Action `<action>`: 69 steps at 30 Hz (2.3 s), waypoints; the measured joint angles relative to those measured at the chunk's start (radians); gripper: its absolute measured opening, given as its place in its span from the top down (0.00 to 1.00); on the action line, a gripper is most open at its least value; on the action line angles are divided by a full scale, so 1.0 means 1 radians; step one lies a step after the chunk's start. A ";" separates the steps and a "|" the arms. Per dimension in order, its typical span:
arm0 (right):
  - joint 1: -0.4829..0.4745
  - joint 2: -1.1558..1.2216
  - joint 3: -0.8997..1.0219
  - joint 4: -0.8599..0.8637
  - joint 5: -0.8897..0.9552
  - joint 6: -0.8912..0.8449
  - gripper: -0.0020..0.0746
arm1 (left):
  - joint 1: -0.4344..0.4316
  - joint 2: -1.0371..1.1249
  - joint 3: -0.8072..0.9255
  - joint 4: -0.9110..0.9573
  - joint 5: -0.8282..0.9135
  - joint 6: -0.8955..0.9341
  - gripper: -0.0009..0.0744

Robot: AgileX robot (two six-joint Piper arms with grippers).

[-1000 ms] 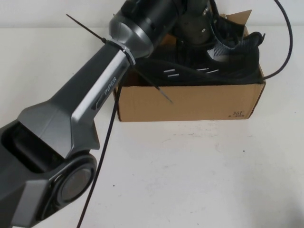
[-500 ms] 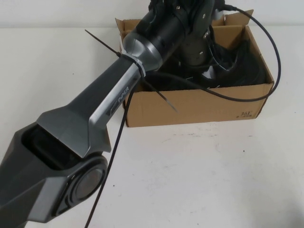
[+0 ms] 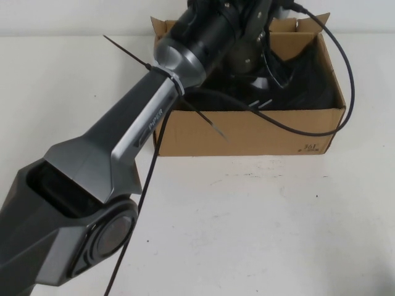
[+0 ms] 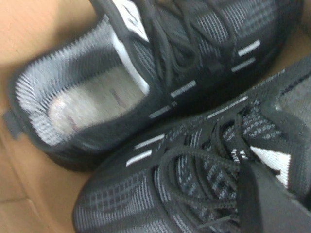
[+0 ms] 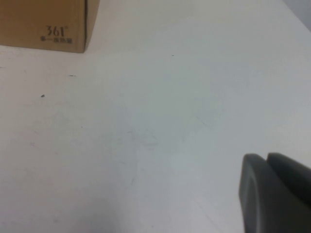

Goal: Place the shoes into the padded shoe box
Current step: Place the shoe in the shoe box

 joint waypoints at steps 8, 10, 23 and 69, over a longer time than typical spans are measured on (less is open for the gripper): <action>0.000 0.000 0.000 0.000 0.000 0.000 0.98 | 0.004 0.000 -0.040 0.003 0.004 0.066 0.98; 0.000 0.000 0.000 0.000 0.000 0.000 0.98 | 0.004 0.000 -0.040 -0.005 0.005 0.083 0.98; 0.000 0.000 0.000 0.000 0.000 0.000 0.98 | 0.004 0.031 -0.042 -0.071 0.003 0.182 0.98; 0.000 0.000 0.000 0.000 0.000 0.000 0.98 | 0.018 0.030 -0.044 -0.258 -0.008 0.169 0.44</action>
